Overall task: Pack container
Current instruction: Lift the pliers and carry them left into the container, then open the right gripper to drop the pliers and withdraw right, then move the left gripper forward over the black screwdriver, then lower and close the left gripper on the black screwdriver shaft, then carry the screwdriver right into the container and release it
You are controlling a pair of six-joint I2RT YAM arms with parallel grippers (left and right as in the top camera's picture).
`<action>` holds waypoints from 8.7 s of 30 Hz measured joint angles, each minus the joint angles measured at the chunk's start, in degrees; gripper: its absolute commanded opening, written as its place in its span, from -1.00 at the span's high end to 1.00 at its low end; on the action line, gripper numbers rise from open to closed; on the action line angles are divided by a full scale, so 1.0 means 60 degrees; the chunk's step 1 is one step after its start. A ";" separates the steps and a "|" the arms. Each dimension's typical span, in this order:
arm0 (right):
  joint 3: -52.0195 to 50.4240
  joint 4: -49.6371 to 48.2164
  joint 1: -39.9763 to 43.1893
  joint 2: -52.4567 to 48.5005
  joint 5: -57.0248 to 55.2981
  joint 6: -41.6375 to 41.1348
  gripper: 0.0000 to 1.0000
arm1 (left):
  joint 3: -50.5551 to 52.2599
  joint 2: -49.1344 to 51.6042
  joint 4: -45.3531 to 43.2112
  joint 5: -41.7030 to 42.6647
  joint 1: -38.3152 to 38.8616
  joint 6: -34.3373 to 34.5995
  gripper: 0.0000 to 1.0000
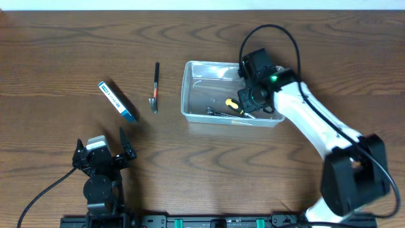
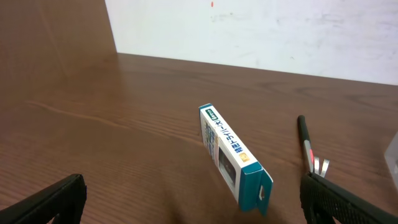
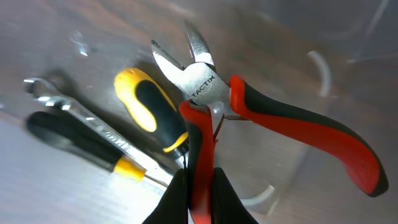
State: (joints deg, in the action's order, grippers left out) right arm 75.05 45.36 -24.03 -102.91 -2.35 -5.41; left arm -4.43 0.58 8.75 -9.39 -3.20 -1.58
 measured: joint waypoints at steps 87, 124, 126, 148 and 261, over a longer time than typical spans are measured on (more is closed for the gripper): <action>0.7162 0.4845 0.5359 -0.1410 -0.0572 -0.1027 -0.98 | -0.0029 0.0080 0.0226 0.1461 0.0000 0.1184 -0.96; 0.7169 0.4867 0.5359 -0.1410 -0.0499 -0.1027 -0.99 | -1.2451 1.4422 0.6954 0.5442 0.0288 0.1144 -0.96; 0.7169 0.4863 0.5362 -0.1410 -0.0499 -0.1031 -0.99 | -1.2451 1.4422 0.6965 0.5395 0.0390 0.1067 -0.96; 0.7169 0.4863 0.5359 -0.1410 -0.0499 -0.1027 -0.98 | -1.2466 1.6458 0.7184 0.2477 0.2033 0.0783 -0.96; 0.7169 0.4863 0.5359 -0.1410 -0.0499 -0.1027 -0.99 | -1.2735 1.3850 0.5941 0.3253 0.4768 -0.1494 0.88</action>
State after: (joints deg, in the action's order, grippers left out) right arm 118.06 74.54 8.12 -111.37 -5.34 -11.57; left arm -80.84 83.68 44.40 10.13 25.41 -10.55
